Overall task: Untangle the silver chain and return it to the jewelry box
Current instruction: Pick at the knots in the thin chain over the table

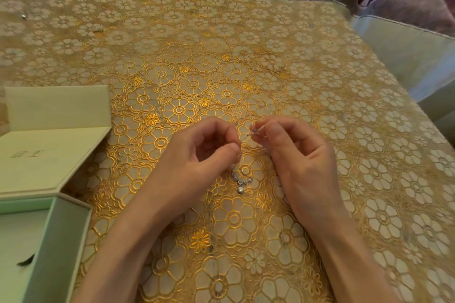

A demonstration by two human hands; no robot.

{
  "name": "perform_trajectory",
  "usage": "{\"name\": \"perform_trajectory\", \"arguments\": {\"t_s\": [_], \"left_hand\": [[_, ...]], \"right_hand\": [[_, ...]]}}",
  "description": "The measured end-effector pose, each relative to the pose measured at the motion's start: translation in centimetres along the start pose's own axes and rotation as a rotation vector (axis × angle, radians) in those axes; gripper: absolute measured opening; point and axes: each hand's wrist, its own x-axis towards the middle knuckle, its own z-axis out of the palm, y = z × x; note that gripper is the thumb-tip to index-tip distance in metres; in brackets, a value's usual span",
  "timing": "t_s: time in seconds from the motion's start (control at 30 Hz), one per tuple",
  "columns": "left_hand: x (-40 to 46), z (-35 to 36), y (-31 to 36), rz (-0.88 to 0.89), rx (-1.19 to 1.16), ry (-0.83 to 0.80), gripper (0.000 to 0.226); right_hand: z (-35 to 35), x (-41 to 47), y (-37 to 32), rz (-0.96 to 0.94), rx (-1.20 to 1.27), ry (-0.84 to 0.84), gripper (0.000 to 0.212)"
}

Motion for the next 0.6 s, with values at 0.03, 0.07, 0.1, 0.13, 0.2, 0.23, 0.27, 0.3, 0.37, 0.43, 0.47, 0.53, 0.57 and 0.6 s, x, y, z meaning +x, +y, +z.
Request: {"name": "perform_trajectory", "arguments": {"t_s": [0.03, 0.07, 0.1, 0.13, 0.2, 0.23, 0.27, 0.3, 0.37, 0.43, 0.47, 0.53, 0.57, 0.6], "left_hand": [[0.0, -0.04, -0.06, -0.003, -0.035, -0.011, 0.014], [0.0, -0.06, -0.11, -0.006, -0.063, -0.025, 0.016], [-0.02, -0.01, -0.06, -0.007, -0.08, -0.039, 0.016], [0.01, 0.04, -0.06, -0.006, -0.085, -0.048, 0.016], [0.04, 0.2, 0.08, -0.006, -0.074, -0.043, 0.011], [0.05, 0.27, 0.18, -0.01, -0.07, -0.027, 0.007], [0.03, 0.31, 0.29, -0.01, -0.064, -0.007, 0.003], [0.0, 0.32, 0.39, -0.006, -0.055, 0.017, 0.002], [-0.08, 0.28, 0.54, 0.0, -0.035, 0.057, 0.005], [-0.12, 0.17, 0.57, -0.005, -0.01, 0.093, 0.008], [-0.11, 0.15, 0.58, -0.009, 0.0, 0.108, 0.008], [-0.1, 0.15, 0.68, -0.014, 0.018, 0.127, 0.008], [-0.09, 0.15, 0.73, -0.015, 0.03, 0.128, 0.008], [-0.08, 0.17, 0.76, -0.015, 0.037, 0.128, 0.008]], "right_hand": [[0.0, 0.0, 0.03, -0.002, -0.002, 0.005, 0.016], [-0.02, 0.01, 0.06, -0.001, 0.0, 0.004, 0.017], [-0.02, 0.02, 0.05, 0.006, 0.014, 0.0, 0.016], [-0.03, 0.04, 0.02, 0.016, 0.038, -0.007, 0.014], [-0.01, 0.04, -0.03, 0.038, 0.098, -0.01, 0.011], [0.02, 0.05, -0.04, 0.04, 0.11, -0.006, 0.011], [0.04, 0.05, -0.03, 0.029, 0.099, -0.004, 0.007], [0.13, 0.03, -0.05, 0.015, 0.078, 0.0, 0.005], [0.29, -0.06, -0.02, -0.006, 0.025, 0.019, 0.007], [0.38, -0.15, -0.1, -0.002, -0.013, 0.049, 0.008], [0.43, -0.19, -0.17, -0.003, -0.024, 0.053, 0.009], [0.49, -0.22, -0.34, 0.002, -0.014, 0.044, 0.012], [0.46, -0.19, -0.36, 0.014, 0.014, 0.047, 0.012], [0.41, -0.12, -0.33, 0.027, 0.055, 0.054, 0.012]]}}
